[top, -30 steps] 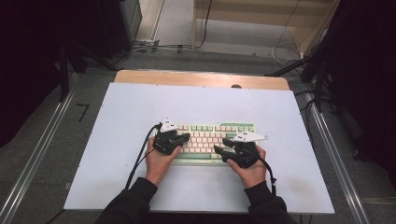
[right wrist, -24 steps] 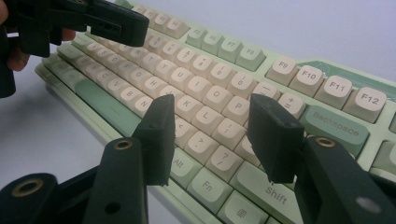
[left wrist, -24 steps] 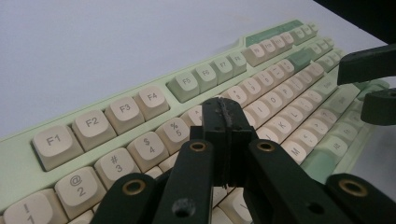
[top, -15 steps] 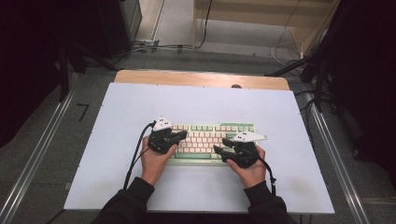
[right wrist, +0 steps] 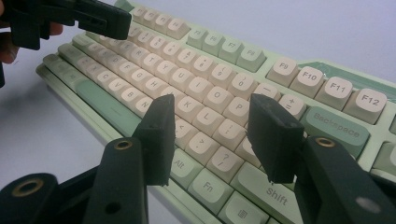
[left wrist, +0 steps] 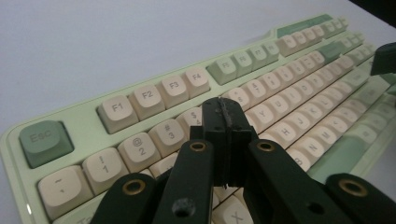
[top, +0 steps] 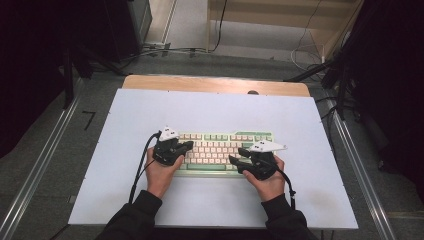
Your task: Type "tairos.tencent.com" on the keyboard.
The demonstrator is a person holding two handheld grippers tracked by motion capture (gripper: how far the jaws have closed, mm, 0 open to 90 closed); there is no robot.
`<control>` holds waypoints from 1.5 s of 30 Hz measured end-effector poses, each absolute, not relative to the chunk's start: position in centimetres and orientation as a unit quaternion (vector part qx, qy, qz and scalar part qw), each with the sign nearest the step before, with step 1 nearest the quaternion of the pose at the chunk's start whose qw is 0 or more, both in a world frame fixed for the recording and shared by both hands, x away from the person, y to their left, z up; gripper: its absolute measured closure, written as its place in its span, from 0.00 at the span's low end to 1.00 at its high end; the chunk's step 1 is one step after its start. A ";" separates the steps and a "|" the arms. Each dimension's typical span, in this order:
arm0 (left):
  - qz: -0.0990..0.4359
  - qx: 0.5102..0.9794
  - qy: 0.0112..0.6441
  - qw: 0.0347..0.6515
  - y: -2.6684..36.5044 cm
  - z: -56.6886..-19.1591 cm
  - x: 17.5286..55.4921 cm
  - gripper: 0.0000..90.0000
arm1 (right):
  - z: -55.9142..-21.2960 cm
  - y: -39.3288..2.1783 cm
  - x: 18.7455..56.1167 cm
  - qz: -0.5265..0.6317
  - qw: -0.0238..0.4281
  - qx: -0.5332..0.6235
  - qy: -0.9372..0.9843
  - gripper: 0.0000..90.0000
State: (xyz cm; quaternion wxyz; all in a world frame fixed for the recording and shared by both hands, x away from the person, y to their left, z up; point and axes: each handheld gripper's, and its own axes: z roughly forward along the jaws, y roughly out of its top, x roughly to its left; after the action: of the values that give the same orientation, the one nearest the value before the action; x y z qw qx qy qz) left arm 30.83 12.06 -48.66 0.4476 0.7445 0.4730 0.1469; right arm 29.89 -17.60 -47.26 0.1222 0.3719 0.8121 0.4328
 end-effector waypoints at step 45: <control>0.168 0.711 0.488 0.478 13.8 -47.7 29.9 0.63 | -47.3 -16.2 29.8 0.429 0.097 0.343 0.830 0.97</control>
State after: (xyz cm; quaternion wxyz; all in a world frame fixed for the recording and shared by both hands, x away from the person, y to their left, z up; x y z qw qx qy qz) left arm 29.92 13.83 -47.72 0.4784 0.7107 0.4875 0.1684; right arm 29.83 -16.22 -47.31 0.0973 0.3426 0.8302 0.4289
